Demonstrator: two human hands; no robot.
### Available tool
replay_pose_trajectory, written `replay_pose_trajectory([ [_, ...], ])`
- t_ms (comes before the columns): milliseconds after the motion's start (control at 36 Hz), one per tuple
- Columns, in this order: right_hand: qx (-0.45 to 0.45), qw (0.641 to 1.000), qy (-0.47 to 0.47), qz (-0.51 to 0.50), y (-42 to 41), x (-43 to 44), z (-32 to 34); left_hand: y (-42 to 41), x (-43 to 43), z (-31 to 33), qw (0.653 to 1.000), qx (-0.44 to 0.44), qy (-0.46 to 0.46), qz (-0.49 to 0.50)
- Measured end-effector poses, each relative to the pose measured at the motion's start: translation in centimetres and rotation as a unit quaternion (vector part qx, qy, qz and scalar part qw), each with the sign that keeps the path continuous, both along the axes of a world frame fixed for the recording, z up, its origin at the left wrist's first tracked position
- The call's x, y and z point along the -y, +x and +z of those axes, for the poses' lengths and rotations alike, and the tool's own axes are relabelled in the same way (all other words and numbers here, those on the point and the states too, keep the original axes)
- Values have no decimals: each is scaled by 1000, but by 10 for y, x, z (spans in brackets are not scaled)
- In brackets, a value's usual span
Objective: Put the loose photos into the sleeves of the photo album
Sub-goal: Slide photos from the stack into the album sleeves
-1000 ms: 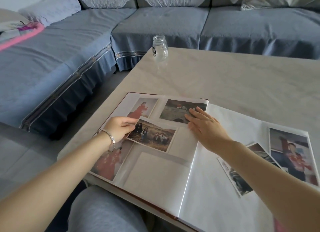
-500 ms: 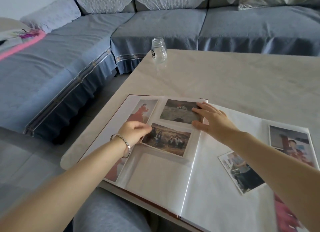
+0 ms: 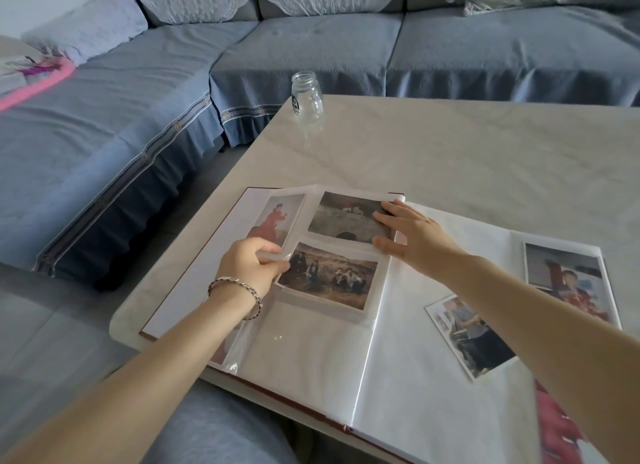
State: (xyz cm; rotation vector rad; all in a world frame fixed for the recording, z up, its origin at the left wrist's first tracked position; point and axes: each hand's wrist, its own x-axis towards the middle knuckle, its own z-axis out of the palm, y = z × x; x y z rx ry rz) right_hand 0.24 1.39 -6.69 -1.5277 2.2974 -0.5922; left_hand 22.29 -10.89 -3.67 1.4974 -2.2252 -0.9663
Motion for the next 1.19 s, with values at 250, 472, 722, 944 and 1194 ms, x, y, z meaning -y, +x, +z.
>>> replay_pose_trajectory([
  [250, 3, 1000, -3, 0, 0, 0, -1, 2, 0, 0, 997, -61, 51, 1],
  [472, 2, 1000, 0, 0, 0, 0, -2, 6, -6, -4, 999, -24, -32, -24],
  [722, 4, 1000, -4, 1, 0, 0, -2, 8, -16, -9, 980, -17, -190, -50],
  [944, 8, 1000, -7, -2, 1, -1, -1, 14, -15, -20, 956, -57, -273, -92],
  [1194, 7, 1000, -11, -2, 2, -1, 0, 15, -18, -17, 942, -113, -301, -98],
])
